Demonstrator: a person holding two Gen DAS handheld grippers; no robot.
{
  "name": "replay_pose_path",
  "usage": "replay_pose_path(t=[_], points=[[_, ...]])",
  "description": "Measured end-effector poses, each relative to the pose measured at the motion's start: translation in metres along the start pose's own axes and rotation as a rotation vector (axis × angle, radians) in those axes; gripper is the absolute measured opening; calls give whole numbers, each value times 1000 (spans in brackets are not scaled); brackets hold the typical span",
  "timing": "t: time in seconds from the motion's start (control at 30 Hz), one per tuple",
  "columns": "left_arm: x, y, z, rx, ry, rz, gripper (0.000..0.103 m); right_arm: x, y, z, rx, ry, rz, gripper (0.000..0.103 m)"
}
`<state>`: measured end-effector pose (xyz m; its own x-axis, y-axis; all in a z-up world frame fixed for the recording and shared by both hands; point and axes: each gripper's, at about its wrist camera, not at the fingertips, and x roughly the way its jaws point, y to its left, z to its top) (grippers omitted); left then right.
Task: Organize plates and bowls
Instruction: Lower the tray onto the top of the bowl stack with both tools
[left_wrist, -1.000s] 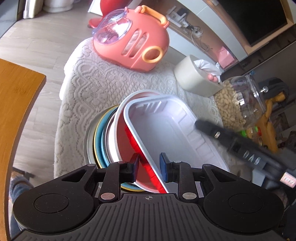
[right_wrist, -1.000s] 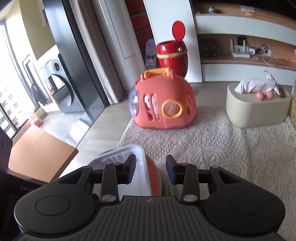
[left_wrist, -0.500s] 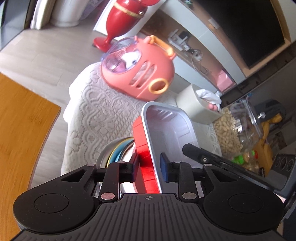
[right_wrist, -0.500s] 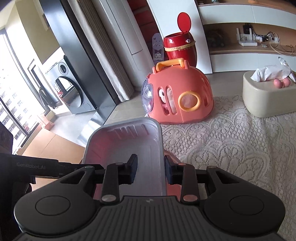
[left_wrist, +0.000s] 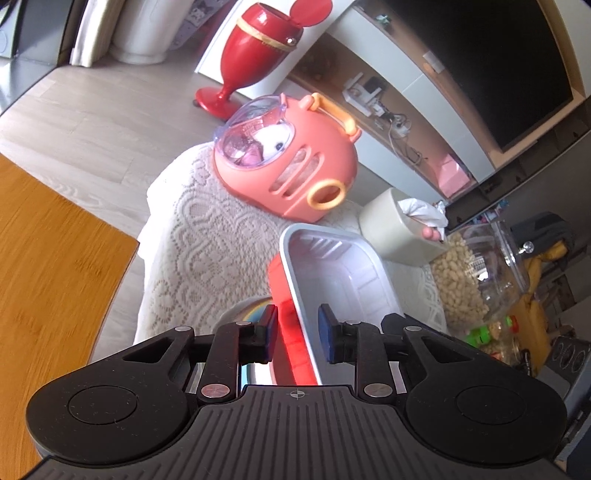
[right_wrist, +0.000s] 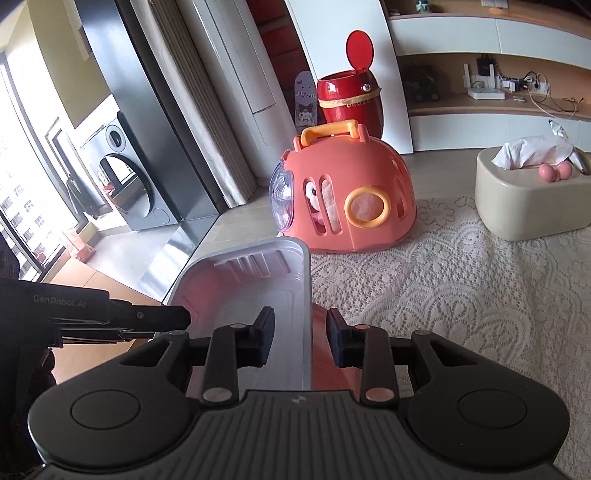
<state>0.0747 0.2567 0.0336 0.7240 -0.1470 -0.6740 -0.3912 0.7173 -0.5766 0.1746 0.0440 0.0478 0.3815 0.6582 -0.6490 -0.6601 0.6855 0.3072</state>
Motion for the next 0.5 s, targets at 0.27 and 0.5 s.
replay_pose_path(t=[0.27,0.5], points=[[-4,-18,-11,50,49,5,28,-25,2,-24,23,37,66,34],[6,-12,-14,29,79,-7,27,-33,6,-28,11,38,60,34]])
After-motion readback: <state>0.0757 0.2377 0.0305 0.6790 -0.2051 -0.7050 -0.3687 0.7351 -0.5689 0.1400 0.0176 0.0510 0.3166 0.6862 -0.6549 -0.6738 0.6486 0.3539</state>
